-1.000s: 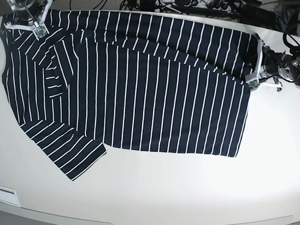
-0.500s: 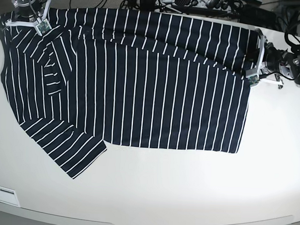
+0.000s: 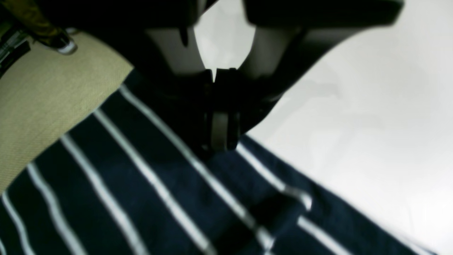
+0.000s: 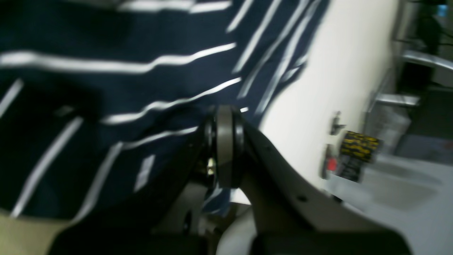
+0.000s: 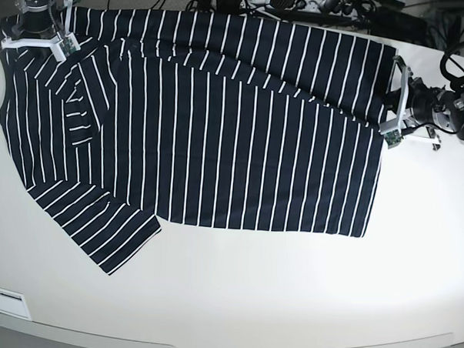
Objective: Fold the T-shirt properly
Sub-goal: 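Move the left gripper to the hem and the right gripper to the sleeve, then grasp the hem edge with both grippers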
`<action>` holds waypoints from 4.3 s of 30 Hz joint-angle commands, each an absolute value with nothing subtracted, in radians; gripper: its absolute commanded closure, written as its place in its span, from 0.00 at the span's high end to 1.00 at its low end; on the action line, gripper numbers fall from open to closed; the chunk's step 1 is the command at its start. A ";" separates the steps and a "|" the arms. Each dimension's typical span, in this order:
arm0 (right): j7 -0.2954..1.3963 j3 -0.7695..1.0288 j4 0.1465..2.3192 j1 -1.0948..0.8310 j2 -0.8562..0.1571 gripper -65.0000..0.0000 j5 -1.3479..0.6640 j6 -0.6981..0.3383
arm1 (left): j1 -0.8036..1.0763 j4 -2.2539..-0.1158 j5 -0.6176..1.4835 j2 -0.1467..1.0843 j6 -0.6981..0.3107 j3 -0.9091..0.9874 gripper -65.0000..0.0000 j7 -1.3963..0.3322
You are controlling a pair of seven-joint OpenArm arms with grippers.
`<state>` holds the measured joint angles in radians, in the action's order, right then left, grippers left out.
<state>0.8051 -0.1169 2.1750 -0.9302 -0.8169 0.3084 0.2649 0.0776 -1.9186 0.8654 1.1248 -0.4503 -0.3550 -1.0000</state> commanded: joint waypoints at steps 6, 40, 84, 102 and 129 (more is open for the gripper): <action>0.797 -0.110 2.277 -0.930 -0.832 0.28 0.475 0.366 | 0.066 -1.951 0.757 1.137 -0.408 -0.320 0.00 -0.873; 0.761 -0.110 2.300 -0.770 -0.831 0.29 0.442 0.377 | -0.613 -0.664 1.045 0.559 -0.458 -0.112 0.53 -0.855; 0.670 -0.110 0.794 0.589 -0.704 0.35 -0.714 -0.390 | -0.616 -0.665 0.984 0.451 -0.479 -0.172 0.00 -0.989; 0.755 -0.110 0.619 0.593 -0.646 0.35 -0.956 -0.637 | -0.616 -0.665 0.984 0.451 -0.479 -0.172 0.00 -0.989; 0.825 -0.110 0.831 0.620 -0.710 0.00 -0.947 -0.698 | -0.734 -0.667 0.986 0.455 -0.698 -0.172 0.00 -0.999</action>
